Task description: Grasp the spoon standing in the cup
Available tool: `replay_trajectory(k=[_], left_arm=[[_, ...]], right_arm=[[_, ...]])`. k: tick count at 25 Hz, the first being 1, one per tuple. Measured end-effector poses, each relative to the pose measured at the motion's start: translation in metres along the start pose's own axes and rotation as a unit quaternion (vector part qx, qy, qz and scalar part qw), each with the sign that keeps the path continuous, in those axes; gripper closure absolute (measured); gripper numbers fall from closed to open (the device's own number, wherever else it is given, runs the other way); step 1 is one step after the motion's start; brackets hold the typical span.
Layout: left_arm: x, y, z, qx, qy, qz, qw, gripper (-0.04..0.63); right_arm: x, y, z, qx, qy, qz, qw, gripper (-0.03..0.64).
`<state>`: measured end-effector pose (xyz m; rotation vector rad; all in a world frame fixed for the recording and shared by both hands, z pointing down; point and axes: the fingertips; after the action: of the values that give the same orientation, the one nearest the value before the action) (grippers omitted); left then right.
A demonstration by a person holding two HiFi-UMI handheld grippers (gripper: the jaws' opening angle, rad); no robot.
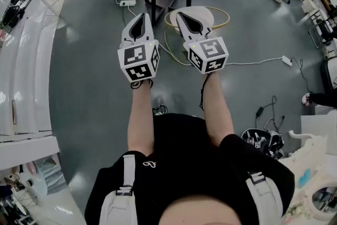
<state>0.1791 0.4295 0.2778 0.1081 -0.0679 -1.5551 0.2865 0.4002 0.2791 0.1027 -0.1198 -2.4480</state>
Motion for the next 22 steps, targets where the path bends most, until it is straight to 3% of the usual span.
replay_trajectory(k=[8,11,15,22], left_arm=[[0.002,-0.005,0.006,-0.007,-0.004,-0.004,1.0000,0.580],[-0.002,-0.013,0.010,-0.009,-0.009,-0.006,0.9999,0.580],[-0.008,-0.029,0.015,-0.015,-0.011,-0.015,0.9997,0.580],[-0.015,-0.045,0.014,-0.015,-0.003,-0.013,0.9998,0.580]], right_arm=[[0.003,0.000,-0.001,0.019,0.010,-0.005,1.000,0.612],[0.002,0.008,-0.004,0.065,0.041,0.018,0.997,0.612],[0.003,0.015,0.003,0.072,0.042,0.054,0.995,0.612],[0.006,0.010,0.004,0.081,0.050,0.071,0.993,0.611]])
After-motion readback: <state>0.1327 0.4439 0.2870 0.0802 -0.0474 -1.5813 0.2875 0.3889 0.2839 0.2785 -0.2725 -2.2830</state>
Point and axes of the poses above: the fingertips, and each gripper's own axes: x forward along the fingers, y to its right, z out of its underside, and after that the axes turned 11 degrees about x, right-handed
